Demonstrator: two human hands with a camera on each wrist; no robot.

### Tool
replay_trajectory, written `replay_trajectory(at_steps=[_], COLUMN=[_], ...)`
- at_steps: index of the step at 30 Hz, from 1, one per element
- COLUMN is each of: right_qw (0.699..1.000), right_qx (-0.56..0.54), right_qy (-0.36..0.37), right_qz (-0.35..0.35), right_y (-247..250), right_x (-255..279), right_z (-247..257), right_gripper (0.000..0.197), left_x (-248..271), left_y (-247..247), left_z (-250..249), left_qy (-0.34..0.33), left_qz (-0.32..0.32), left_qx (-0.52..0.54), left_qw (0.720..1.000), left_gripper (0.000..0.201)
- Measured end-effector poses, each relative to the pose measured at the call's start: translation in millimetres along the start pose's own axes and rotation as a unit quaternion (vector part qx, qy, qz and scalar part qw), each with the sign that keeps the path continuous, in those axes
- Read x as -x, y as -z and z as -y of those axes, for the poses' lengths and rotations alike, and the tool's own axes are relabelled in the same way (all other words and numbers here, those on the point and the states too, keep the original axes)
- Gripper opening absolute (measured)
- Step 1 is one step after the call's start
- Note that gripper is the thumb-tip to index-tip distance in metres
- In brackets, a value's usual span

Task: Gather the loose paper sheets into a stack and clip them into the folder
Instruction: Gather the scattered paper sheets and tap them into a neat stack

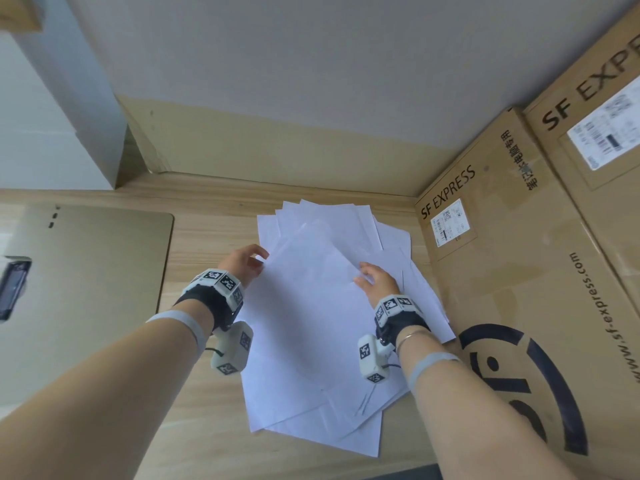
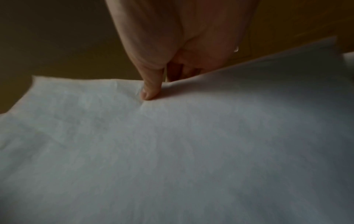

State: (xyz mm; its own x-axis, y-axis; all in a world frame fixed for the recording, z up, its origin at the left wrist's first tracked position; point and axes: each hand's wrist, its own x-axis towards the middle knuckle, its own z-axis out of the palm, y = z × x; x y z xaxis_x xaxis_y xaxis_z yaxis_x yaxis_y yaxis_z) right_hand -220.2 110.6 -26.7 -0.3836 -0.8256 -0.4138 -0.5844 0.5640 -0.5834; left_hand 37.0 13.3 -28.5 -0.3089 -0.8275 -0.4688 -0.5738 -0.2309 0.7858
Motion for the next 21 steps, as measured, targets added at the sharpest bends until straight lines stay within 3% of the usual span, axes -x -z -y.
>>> replay_trajectory(at_steps=[2,4,8,12,16,21], right_qw=[1.000,1.000,0.998,0.997,0.982,0.950], right_qx=[0.015,0.006,-0.031,0.044,0.188,0.301], right_qy=[-0.012,-0.017,-0.042,-0.057,-0.009,0.049], right_qz=[-0.008,-0.019,-0.031,-0.042,0.010,0.071], right_y=[-12,-21,-18,-3,1,-11], right_x=[-1,-1,3,0,-23,-44], right_z=[4,4,-6,-14,-2,23], right_gripper=[0.031,0.025,0.029,0.020,0.027,0.039], left_x=[-2,-4,-6,-7,-4,-1], left_y=[0,1,4,0,-11,-18], left_z=[0,3,4,7,12,14], left_qy=[0.005,0.015,0.038,0.092,0.103,0.107], left_qz=[0.021,0.006,-0.044,-0.067,-0.065,-0.046], left_qx=[0.011,0.031,0.087,0.103,0.017,-0.006], left_qw=[1.000,0.999,0.994,0.988,0.992,0.993], left_gripper=[0.035,0.034,0.008,0.034,0.034,0.031])
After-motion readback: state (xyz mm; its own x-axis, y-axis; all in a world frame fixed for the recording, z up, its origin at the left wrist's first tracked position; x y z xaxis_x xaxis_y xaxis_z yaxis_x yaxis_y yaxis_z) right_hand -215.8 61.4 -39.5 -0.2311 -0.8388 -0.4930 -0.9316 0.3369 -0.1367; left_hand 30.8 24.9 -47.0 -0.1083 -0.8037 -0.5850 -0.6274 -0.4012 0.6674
